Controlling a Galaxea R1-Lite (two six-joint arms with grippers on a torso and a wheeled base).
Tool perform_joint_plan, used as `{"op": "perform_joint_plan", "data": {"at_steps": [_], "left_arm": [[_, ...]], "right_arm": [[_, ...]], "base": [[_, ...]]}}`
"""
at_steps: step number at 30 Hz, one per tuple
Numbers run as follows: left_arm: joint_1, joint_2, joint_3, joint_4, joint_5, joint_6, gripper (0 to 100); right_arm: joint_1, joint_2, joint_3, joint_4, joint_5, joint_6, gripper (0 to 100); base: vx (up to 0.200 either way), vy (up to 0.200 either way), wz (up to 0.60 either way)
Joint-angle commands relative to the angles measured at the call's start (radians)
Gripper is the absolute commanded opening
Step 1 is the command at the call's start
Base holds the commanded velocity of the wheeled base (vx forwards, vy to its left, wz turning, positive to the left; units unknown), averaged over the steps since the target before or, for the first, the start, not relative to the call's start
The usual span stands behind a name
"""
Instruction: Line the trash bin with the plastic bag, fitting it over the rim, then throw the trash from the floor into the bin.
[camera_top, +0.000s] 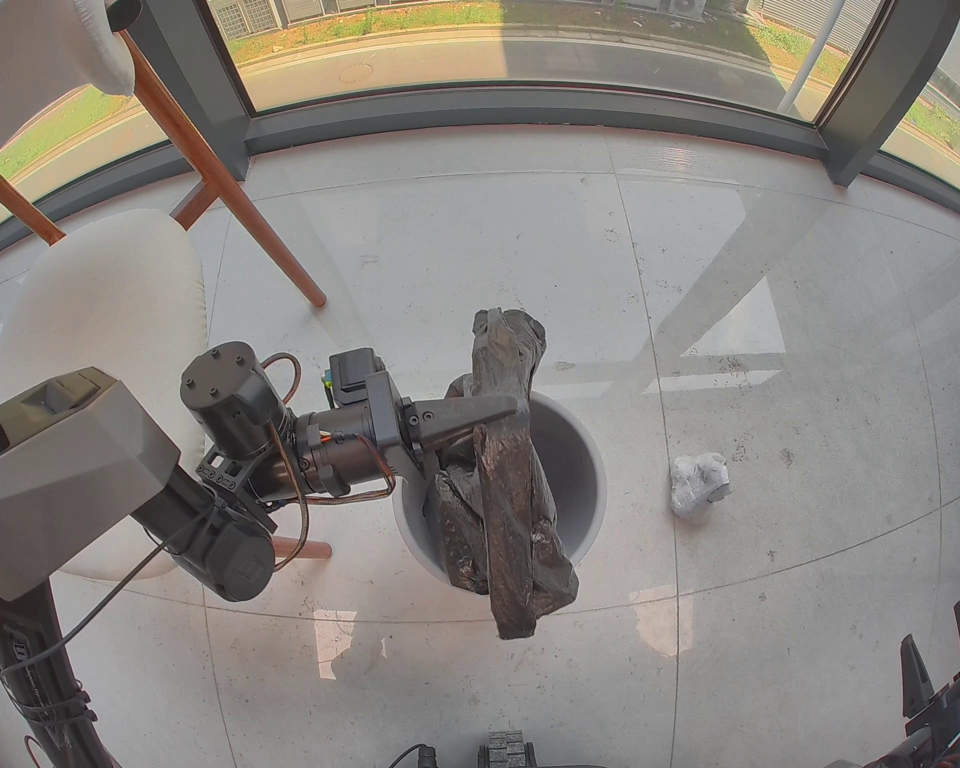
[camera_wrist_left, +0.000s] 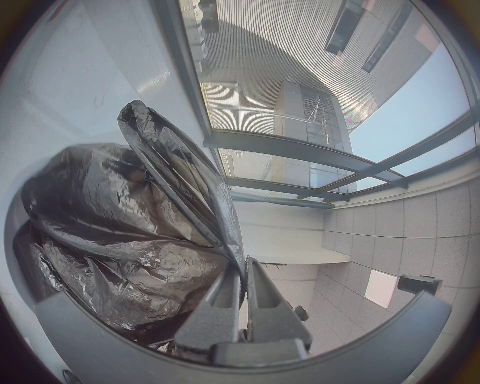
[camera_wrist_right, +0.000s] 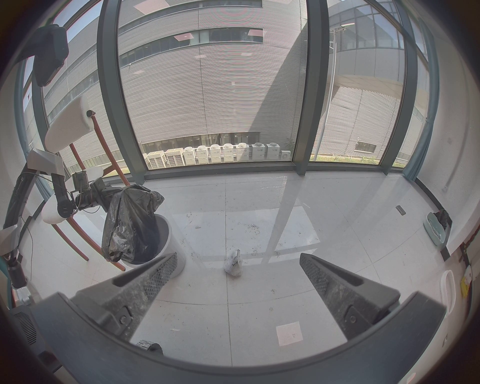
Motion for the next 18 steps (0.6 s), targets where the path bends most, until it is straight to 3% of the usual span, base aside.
{"op": "perform_joint_plan", "data": {"at_steps": [1,3,5,6,9,13,18], "left_arm": [[0.012,-0.077,0.008,0.040,0.050,0.046,0],[0.007,-0.112,0.016,0.137,0.140,0.144,0],[0.005,-0.114,0.016,0.143,0.150,0.151,0],[-0.038,-0.129,0.011,0.296,0.360,0.313,0],[-0.090,-0.161,-0.004,0.427,0.524,0.394,0],[-0.100,-0.252,-0.018,0.632,0.544,0.497,0],[-0.113,-0.350,-0.112,1.051,0.561,0.722,0]], "right_arm": [[0.001,-0.015,0.018,0.000,0.000,0.000,100],[0.001,-0.015,0.018,0.000,0.000,0.000,100],[0.001,-0.015,0.018,0.000,0.000,0.000,100],[0.001,-0.013,0.018,0.000,0.000,0.000,100],[0.001,-0.013,0.018,0.000,0.000,0.000,100],[0.001,-0.015,0.018,0.000,0.000,0.000,100],[-0.001,-0.013,0.016,0.003,0.000,-0.001,100]], "base": [[0.000,0.000,0.00],[0.000,0.000,0.00],[0.000,0.000,0.00],[0.000,0.000,0.00],[0.000,0.000,0.00],[0.000,0.000,0.00],[0.000,0.000,0.00]]}}
